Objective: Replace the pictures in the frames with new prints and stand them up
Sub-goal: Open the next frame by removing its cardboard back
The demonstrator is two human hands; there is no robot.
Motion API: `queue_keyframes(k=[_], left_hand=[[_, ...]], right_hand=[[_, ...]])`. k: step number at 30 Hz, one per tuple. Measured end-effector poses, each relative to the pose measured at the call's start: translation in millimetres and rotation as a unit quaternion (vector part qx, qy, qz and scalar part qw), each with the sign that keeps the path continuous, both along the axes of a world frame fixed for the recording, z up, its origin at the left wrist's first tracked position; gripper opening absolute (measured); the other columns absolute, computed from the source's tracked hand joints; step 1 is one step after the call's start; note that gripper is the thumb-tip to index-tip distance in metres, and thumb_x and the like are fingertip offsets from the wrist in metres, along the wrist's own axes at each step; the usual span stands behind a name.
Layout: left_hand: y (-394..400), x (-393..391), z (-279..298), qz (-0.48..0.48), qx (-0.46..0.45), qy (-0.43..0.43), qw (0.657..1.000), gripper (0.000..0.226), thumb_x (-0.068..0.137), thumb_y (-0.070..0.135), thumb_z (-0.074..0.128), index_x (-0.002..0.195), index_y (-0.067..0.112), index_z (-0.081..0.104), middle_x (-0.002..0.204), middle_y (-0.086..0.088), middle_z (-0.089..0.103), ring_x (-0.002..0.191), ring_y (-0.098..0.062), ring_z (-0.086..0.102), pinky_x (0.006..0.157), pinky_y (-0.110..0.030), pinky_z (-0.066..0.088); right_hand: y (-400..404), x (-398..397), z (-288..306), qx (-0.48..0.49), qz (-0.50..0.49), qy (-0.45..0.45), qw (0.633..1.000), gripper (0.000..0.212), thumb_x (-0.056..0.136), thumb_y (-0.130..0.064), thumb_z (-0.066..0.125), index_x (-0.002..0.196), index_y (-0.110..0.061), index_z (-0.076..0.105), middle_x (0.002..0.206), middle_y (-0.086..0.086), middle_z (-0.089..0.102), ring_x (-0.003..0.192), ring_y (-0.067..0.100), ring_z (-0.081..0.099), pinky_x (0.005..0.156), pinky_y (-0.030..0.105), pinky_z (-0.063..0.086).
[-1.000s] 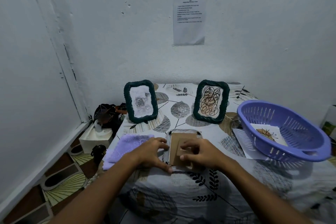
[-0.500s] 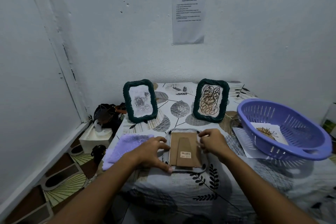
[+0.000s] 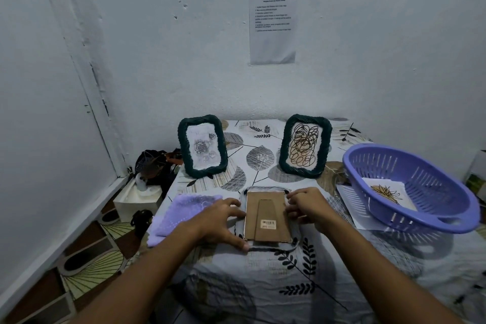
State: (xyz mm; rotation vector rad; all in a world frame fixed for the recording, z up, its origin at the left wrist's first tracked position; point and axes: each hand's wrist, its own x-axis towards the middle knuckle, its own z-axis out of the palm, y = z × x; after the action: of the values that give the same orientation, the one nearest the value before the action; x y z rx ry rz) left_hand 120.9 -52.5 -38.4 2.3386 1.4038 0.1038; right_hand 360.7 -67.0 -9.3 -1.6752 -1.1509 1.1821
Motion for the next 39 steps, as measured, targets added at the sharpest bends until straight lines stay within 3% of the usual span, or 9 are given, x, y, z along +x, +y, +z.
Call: queue_keyframes(k=[3, 7, 11, 16, 25, 30, 39], left_hand=[[-1, 0, 1, 0.0, -0.003, 0.004, 1.0, 0.094, 0.061, 0.065, 0.078, 0.142, 0.028, 0.045, 0.155, 0.007, 0.024, 0.14, -0.017, 0.025, 0.116, -0.045, 0.027], [-1, 0, 1, -0.005, 0.005, 0.0, 1.0, 0.094, 0.061, 0.064, 0.079, 0.142, 0.026, 0.047, 0.153, 0.005, 0.027, 0.139, -0.016, 0.027, 0.116, -0.038, 0.026], [-1, 0, 0, -0.004, 0.001, -0.001, 1.0, 0.095, 0.061, 0.065, 0.078, 0.142, 0.027, 0.046, 0.153, 0.006, 0.027, 0.139, -0.015, 0.026, 0.116, -0.039, 0.026], [-2, 0, 2, -0.005, 0.0, 0.003, 1.0, 0.094, 0.063, 0.064, 0.078, 0.143, 0.027, 0.045, 0.154, 0.007, 0.026, 0.139, -0.015, 0.024, 0.116, -0.041, 0.026], [-4, 0, 4, -0.005, -0.001, -0.004, 1.0, 0.094, 0.062, 0.063, 0.078, 0.142, 0.027, 0.046, 0.154, 0.007, 0.026, 0.139, -0.015, 0.025, 0.116, -0.041, 0.026], [-4, 1, 5, -0.009, 0.003, 0.0, 1.0, 0.092, 0.063, 0.063, 0.078, 0.142, 0.028, 0.046, 0.154, 0.007, 0.026, 0.139, -0.014, 0.026, 0.116, -0.039, 0.026], [-2, 0, 4, -0.009, 0.007, 0.004, 1.0, 0.096, 0.057, 0.07, 0.076, 0.139, 0.027, 0.049, 0.152, 0.006, 0.029, 0.138, -0.014, 0.029, 0.114, -0.038, 0.029]], right_hand=[[0, -1, -1, 0.015, -0.023, 0.019, 0.999, 0.018, 0.089, 0.0, 0.046, 0.088, -0.001, 0.064, 0.07, 0.014, 0.061, 0.051, 0.019, 0.051, 0.048, 0.025, 0.036], [5, -1, -3, 0.038, -0.056, 0.052, 0.996, 0.015, 0.085, 0.007, 0.053, 0.092, -0.002, 0.064, 0.077, 0.016, 0.065, 0.059, 0.023, 0.06, 0.051, 0.028, 0.047], [7, -4, -3, 0.03, -0.037, 0.096, 0.994, 0.019, 0.079, 0.013, 0.062, 0.092, 0.0, 0.06, 0.083, 0.018, 0.066, 0.064, 0.025, 0.065, 0.049, 0.028, 0.052], [13, -10, -6, 0.016, -0.019, 0.075, 0.997, 0.021, 0.072, 0.012, 0.072, 0.082, -0.001, 0.059, 0.093, 0.022, 0.068, 0.084, 0.034, 0.068, 0.066, 0.039, 0.058], [18, -2, -7, -0.032, -0.029, 0.104, 0.994, 0.025, 0.078, 0.014, 0.066, 0.101, 0.006, 0.06, 0.095, 0.021, 0.067, 0.074, 0.027, 0.067, 0.044, 0.024, 0.05], [18, 4, -9, -0.037, -0.03, 0.109, 0.993, 0.024, 0.079, 0.012, 0.065, 0.101, 0.006, 0.062, 0.085, 0.016, 0.066, 0.071, 0.024, 0.064, 0.047, 0.027, 0.048], [22, 13, -19, -0.045, -0.036, 0.142, 0.988, 0.023, 0.077, 0.012, 0.067, 0.098, 0.003, 0.064, 0.088, 0.019, 0.068, 0.073, 0.027, 0.065, 0.054, 0.03, 0.051]])
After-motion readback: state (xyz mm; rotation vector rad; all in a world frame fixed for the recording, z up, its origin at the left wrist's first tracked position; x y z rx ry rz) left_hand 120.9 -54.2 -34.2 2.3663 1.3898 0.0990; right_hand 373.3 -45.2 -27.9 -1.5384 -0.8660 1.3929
